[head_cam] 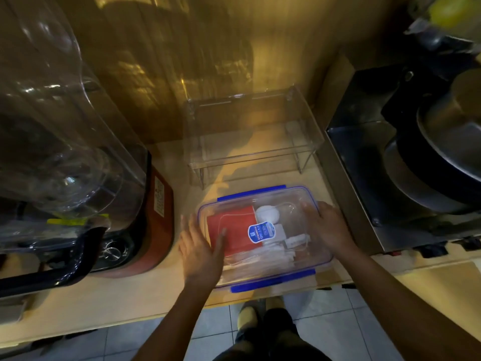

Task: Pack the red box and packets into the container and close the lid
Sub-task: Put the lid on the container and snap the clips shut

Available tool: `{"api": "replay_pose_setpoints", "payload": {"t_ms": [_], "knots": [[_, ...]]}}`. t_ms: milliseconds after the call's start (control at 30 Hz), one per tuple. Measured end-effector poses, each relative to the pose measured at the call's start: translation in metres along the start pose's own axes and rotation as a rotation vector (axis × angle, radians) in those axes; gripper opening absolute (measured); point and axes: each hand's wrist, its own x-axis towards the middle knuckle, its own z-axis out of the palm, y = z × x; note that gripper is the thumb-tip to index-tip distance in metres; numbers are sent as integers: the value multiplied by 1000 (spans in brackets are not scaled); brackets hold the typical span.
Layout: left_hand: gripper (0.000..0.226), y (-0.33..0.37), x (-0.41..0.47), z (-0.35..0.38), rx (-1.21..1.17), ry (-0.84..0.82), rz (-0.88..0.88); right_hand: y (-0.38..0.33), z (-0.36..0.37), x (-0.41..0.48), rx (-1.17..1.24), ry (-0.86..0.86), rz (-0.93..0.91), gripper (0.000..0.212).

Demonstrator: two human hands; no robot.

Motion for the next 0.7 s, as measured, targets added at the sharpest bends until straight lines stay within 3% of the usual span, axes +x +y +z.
{"api": "replay_pose_setpoints", "payload": {"t_ms": [100, 167, 267, 467, 633, 700], "knots": [[51, 2, -1, -11, -388, -55, -258, -2, -1, -10, 107, -2, 97, 35], [25, 1, 2, -20, -456, -78, -329, -7, -5, -12, 152, -18, 119, 33], [19, 5, 3, -36, -495, -126, -388, -15, -14, -14, 153, -42, 138, 28], [13, 43, 0, -96, -505, -116, -242, -49, -50, -34, 279, -55, 58, 8], [23, 102, -4, -152, -875, -183, -74, -100, -98, -42, 384, -14, -166, 14], [25, 121, 7, -165, -896, -153, 4, -121, -111, -36, 433, 1, -209, 14]]}}
